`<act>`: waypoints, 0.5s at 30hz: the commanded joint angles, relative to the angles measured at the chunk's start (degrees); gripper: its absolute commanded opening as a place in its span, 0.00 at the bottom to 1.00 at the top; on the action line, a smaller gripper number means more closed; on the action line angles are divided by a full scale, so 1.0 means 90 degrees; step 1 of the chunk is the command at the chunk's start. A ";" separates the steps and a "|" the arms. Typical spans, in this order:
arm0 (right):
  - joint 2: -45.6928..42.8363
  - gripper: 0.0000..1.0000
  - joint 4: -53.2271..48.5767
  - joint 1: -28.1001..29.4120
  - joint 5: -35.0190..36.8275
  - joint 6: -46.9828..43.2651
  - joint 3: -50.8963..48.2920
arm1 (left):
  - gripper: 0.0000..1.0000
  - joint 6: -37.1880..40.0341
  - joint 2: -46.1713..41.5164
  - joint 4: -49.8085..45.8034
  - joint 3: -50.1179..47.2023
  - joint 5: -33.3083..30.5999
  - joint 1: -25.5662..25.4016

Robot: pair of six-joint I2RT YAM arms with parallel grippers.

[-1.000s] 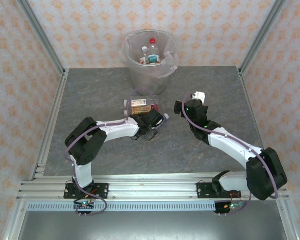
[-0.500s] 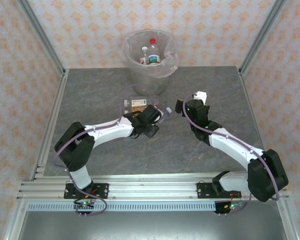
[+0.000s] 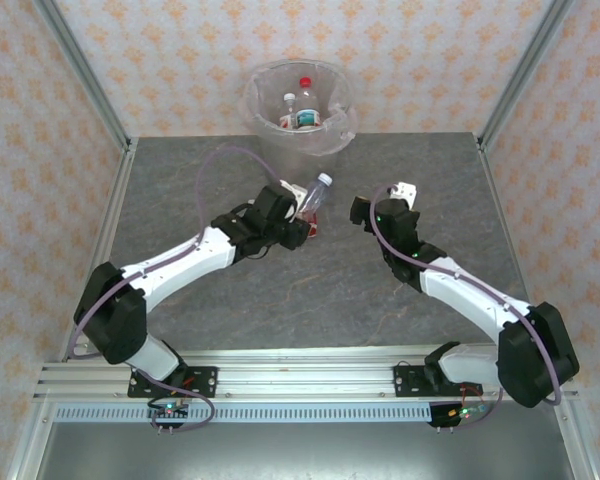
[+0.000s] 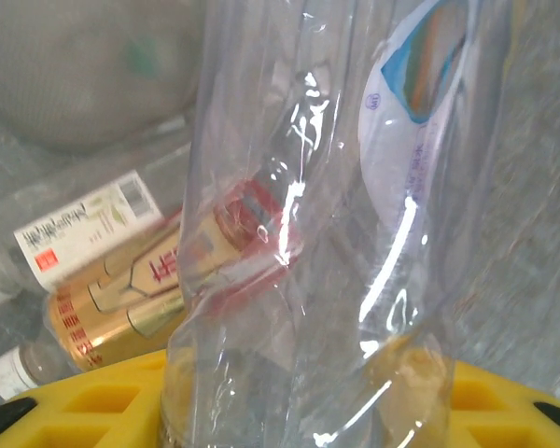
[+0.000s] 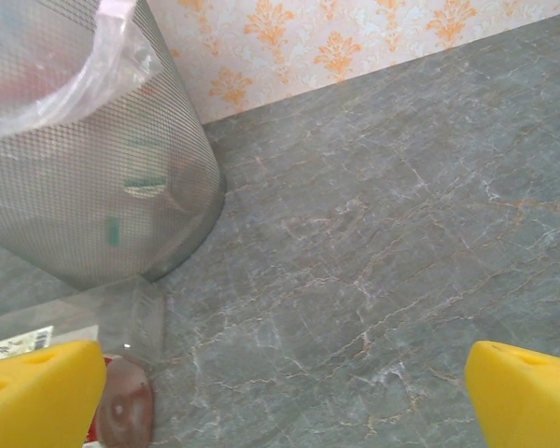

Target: Put the plastic bottles in the bin

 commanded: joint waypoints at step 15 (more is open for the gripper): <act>-0.0743 0.99 0.0010 -0.0015 0.0001 0.0123 -0.0341 | 0.50 -0.0583 0.0924 0.1126 0.2849 -0.0993 0.0478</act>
